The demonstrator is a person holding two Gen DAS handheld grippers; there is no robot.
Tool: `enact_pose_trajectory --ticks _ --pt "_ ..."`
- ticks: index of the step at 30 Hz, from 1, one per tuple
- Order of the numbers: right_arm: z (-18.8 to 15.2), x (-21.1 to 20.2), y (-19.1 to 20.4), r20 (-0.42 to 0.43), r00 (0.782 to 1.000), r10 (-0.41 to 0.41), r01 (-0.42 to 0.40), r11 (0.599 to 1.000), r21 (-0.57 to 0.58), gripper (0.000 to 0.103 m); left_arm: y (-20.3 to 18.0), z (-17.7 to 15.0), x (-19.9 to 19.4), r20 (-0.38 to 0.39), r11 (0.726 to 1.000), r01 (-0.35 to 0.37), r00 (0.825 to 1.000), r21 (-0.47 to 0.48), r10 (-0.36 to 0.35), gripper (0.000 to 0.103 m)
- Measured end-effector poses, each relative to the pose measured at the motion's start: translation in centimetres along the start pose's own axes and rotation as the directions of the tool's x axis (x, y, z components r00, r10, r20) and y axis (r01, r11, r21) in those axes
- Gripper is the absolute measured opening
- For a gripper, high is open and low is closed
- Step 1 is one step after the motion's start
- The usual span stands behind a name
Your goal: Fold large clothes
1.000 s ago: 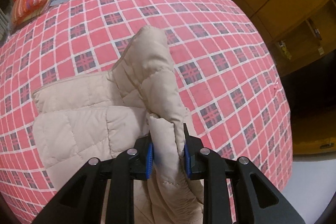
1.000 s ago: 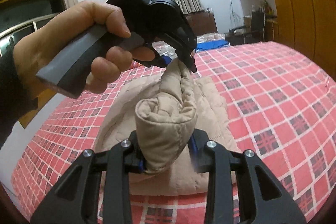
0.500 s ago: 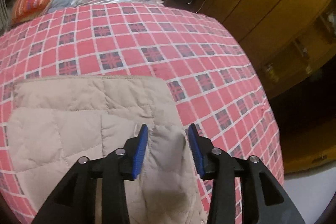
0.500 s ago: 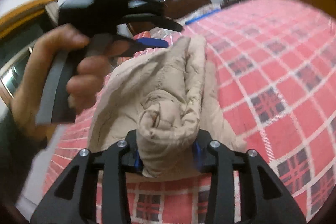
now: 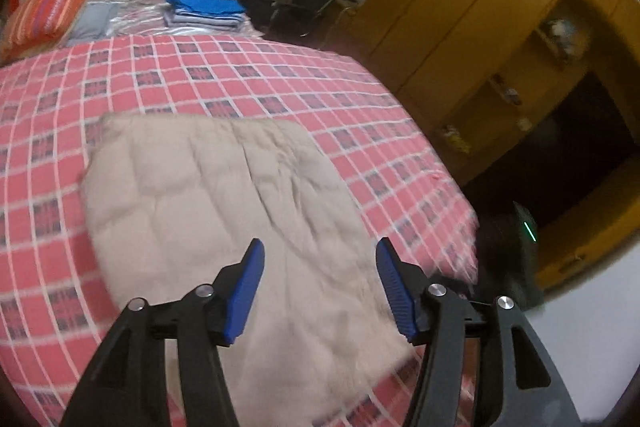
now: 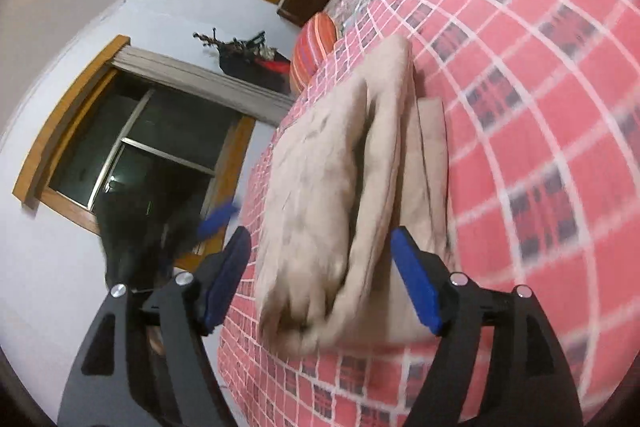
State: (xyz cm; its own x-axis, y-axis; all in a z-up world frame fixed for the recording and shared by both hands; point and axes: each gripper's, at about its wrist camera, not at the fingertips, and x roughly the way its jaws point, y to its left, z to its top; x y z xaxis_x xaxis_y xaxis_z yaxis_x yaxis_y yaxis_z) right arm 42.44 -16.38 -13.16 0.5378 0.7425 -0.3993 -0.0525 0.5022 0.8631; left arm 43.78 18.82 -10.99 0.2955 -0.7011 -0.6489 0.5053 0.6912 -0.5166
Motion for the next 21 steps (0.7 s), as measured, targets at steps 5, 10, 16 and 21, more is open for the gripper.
enact_pose_trajectory --ticks 5,10,16,21 --pt "5.0 4.0 -0.8 -0.116 0.992 -0.052 0.053 0.999 0.009 0.074 0.1 -4.0 -0.8 -0.008 0.994 0.107 0.994 0.005 -0.107 0.059" --pt "7.5 6.6 -1.1 -0.145 0.985 -0.089 0.091 0.996 0.006 0.061 0.5 -6.5 0.6 -0.058 0.985 0.17 0.984 -0.006 -0.17 0.059" --pt "7.8 5.7 0.4 -0.049 0.997 -0.058 0.052 0.99 -0.131 0.02 1.0 -8.1 3.0 -0.085 0.981 0.187 0.978 -0.044 -0.19 0.059" --pt "7.6 7.8 -3.6 -0.073 0.984 -0.161 0.155 0.985 -0.073 0.026 0.2 -8.6 3.9 -0.099 0.986 0.166 0.981 -0.013 -0.166 0.06"
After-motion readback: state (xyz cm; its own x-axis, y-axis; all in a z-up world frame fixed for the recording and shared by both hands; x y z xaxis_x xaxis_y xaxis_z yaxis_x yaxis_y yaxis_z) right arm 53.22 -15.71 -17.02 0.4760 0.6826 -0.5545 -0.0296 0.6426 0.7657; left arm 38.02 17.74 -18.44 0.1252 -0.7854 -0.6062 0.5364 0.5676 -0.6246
